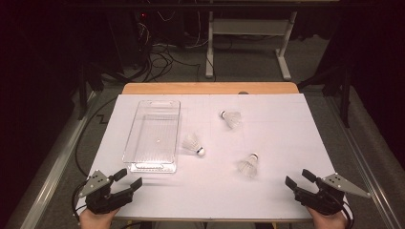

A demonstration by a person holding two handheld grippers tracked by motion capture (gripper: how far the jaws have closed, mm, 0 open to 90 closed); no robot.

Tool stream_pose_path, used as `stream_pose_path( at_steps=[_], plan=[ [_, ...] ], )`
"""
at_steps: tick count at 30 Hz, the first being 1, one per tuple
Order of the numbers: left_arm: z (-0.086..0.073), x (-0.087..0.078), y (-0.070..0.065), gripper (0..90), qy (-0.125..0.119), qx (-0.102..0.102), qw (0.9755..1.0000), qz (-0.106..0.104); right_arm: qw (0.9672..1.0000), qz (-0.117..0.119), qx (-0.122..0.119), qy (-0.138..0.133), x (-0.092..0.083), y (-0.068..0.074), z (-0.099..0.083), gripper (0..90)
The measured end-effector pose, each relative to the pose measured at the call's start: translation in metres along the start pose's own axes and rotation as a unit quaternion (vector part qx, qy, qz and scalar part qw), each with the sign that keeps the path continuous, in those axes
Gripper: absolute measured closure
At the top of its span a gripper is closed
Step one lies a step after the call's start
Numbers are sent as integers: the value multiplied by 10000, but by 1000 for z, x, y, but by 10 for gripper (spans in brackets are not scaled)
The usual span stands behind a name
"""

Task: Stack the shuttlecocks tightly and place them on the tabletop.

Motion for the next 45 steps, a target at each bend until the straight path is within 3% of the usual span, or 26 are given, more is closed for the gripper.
stream_pose_path(
  at_steps=[23, 45],
  plan=[
    [0, 15, -28, 311, 145, 188, 9993, -299, 10000, 43, 5, 28, 1, 2, -1, 257],
    [-1, 31, -55, 316, 312, 377, 9970, -597, 9998, 128, -57, 111, 3, 5, -3, 257]
  ],
)
Point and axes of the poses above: each handheld gripper's, and its own axes: x roughly forward along the jaws, z roughly out of its top, y roughly to its left, the point moved 9 cm from there along x, roughly forward along the jaws, and after that the axes turned 8 degrees about -y, right-handed, at the moved point
